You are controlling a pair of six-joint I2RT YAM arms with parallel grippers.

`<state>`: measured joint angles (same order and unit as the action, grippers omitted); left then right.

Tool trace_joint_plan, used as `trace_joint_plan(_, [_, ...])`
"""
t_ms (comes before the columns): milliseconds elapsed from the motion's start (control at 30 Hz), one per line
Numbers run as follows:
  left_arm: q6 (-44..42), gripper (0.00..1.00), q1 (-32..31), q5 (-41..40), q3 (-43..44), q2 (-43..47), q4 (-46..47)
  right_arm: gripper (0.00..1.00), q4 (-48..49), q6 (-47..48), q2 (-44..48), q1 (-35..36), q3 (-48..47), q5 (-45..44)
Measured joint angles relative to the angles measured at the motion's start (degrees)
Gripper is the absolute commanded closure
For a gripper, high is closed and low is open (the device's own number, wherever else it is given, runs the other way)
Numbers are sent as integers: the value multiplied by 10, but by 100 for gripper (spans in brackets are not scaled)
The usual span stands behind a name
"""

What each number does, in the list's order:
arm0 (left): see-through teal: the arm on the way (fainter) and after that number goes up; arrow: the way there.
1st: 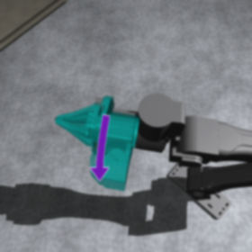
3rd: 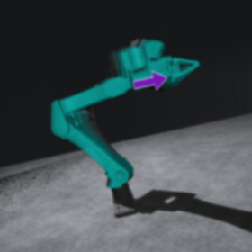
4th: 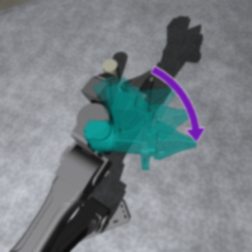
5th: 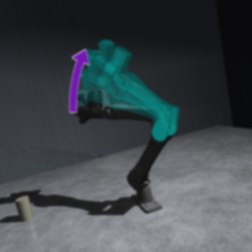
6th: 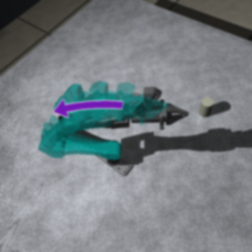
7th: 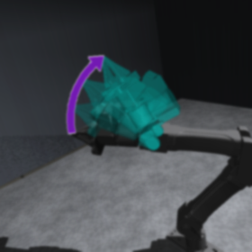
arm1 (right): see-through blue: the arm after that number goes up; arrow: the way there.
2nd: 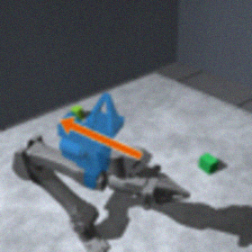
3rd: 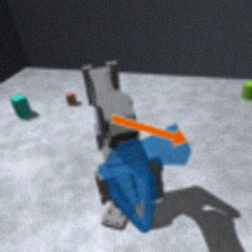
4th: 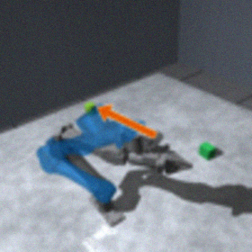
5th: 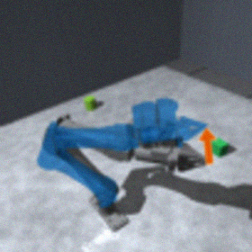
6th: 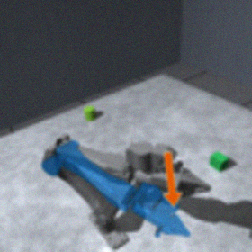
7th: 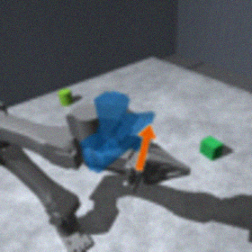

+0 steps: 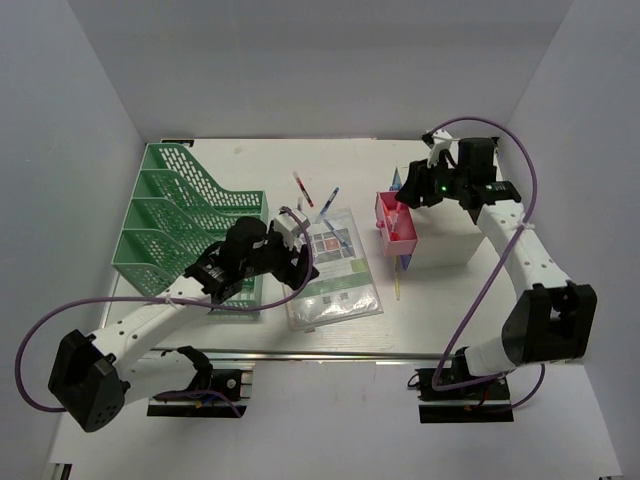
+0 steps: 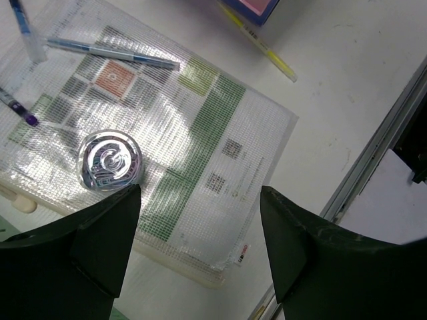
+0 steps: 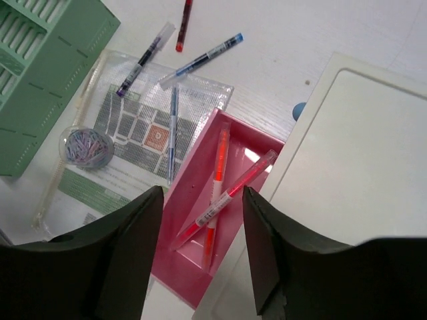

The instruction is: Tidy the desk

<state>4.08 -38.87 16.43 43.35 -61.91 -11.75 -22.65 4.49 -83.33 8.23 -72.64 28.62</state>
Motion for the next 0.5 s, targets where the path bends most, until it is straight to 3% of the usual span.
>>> trace_joint_plan(67, [0, 22, 0, 9, 0, -16, 3, 33, 0, 11, 25, 0, 0, 0])
trace_joint_plan(100, [2, 23, 0, 14, 0, -26, 4, 16, 3, 18, 40, 0, 3, 0])
trace_joint_plan(133, [5, 25, -1, 20, 0, -35, 7, 11, 13, 27, 61, 0, 12, 0])
trace_joint_plan(233, [30, 31, -19, 29, 0, -64, 30, 11, 80, 43, 169, 0, 96, -12])
trace_joint_plan(267, [43, 35, -32, 28, 0, -75, 42, 19, 105, 45, 218, 0, 138, -17])
trace_joint_plan(300, [55, 38, -49, 21, 2, -88, 50, 59, 115, 48, 254, 0, 169, -17])
trace_joint_plan(333, [73, 45, -72, 14, 7, -107, 57, 82, 118, 52, 283, -1, 193, -15])
trace_joint_plan(367, [89, 51, -93, 5, 16, -126, 61, 96, 117, 52, 303, -1, 208, -9])
trace_joint_plan(433, [122, 64, -141, -27, 43, -171, 62, 100, 125, 52, 318, -3, 226, 0])
trace_joint_plan(467, [143, 82, -170, -48, 60, -196, 63, 100, 135, 49, 324, -4, 244, 0])
trace_joint_plan(500, [167, 89, -193, -70, 74, -215, 61, 100, 139, 47, 328, -6, 260, -4])
